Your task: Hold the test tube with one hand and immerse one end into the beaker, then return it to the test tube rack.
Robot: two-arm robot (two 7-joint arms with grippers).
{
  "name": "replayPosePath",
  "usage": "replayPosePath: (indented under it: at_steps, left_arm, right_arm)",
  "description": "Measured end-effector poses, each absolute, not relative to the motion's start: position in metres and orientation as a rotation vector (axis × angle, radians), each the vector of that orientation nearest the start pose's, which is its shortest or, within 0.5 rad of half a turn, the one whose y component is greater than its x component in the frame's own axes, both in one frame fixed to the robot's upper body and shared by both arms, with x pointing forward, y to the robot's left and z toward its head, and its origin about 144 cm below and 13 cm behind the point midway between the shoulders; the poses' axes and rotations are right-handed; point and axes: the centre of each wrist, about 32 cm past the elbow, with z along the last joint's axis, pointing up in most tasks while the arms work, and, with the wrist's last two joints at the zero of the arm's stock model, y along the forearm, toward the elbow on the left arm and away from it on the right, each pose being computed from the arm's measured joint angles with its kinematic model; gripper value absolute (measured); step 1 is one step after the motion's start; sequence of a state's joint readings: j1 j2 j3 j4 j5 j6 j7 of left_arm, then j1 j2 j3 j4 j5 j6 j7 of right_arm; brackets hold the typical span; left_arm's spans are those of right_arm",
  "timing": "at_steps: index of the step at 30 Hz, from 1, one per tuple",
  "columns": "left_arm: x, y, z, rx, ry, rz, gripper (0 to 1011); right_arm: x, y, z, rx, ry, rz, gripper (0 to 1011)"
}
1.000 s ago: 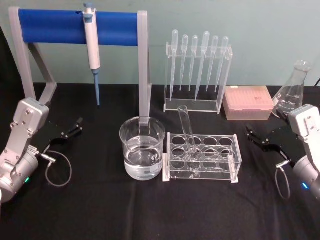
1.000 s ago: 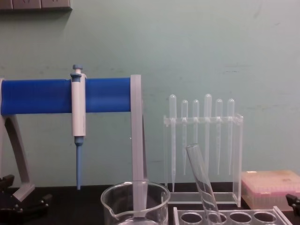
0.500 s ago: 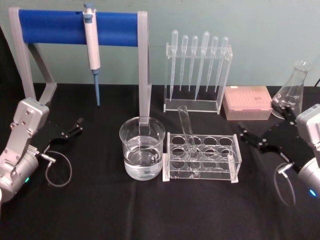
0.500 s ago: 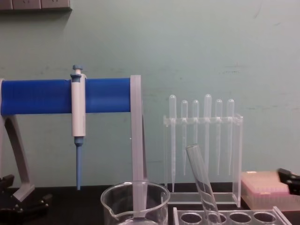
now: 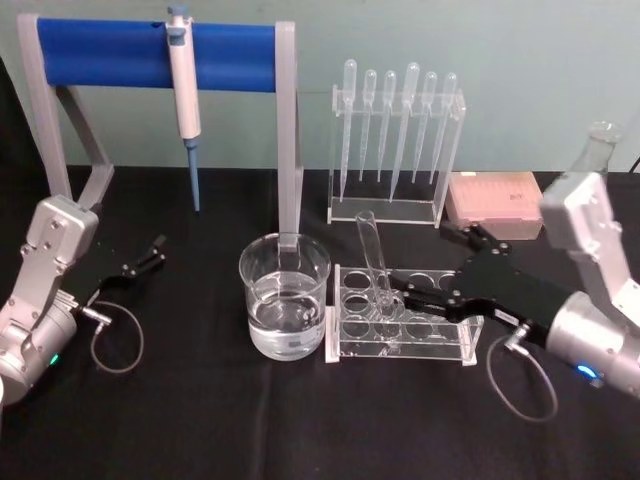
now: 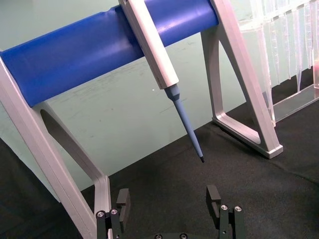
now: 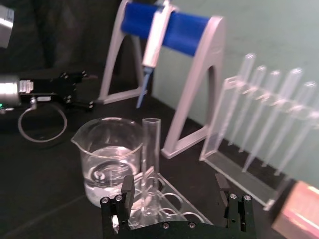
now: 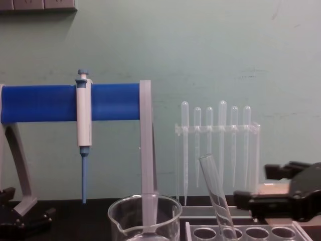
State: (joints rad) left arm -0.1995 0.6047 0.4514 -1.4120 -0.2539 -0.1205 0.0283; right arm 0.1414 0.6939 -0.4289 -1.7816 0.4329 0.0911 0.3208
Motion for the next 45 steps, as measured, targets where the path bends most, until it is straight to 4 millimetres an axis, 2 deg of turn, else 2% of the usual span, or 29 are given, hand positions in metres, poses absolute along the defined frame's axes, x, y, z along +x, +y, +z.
replayPosePath:
  at_steps: [9,19,22,34,35,39,41,42,45]
  left_arm:
    - [0.489,0.310,1.140,0.304,-0.285,1.248,1000]
    - [0.489,0.310,1.140,0.304,-0.285,1.248,1000]
    - [0.489,0.310,1.140,0.305,-0.285,1.248,1000]
    - [0.489,0.310,1.140,0.304,-0.285,1.248,1000]
    - [0.489,0.310,1.140,0.304,-0.285,1.248,1000]
    - [0.489,0.310,1.140,0.304,-0.285,1.248,1000]
    - [0.489,0.310,1.140,0.304,-0.285,1.248,1000]
    - [0.489,0.310,1.140,0.304,-0.285,1.248,1000]
    - [0.489,0.310,1.140,0.304,-0.285,1.248,1000]
  right_arm:
    - [0.496,-0.256,1.234,-0.290,-0.082,-0.714,1000]
    - [0.520,-0.243,1.243,-0.317,-0.062,-0.678,998]
    - [0.523,-0.239,1.244,-0.320,-0.063,-0.672,963]
    - [0.522,-0.233,1.246,-0.315,-0.056,-0.664,632]
    - [0.522,-0.233,1.246,-0.314,-0.056,-0.663,574]
    - [0.522,-0.232,1.245,-0.310,-0.051,-0.661,449]
    - [0.522,-0.232,1.245,-0.309,-0.049,-0.661,418]
    - [0.522,-0.232,1.245,-0.308,-0.048,-0.661,349]
    - [0.521,-0.233,1.244,-0.304,-0.044,-0.663,274]
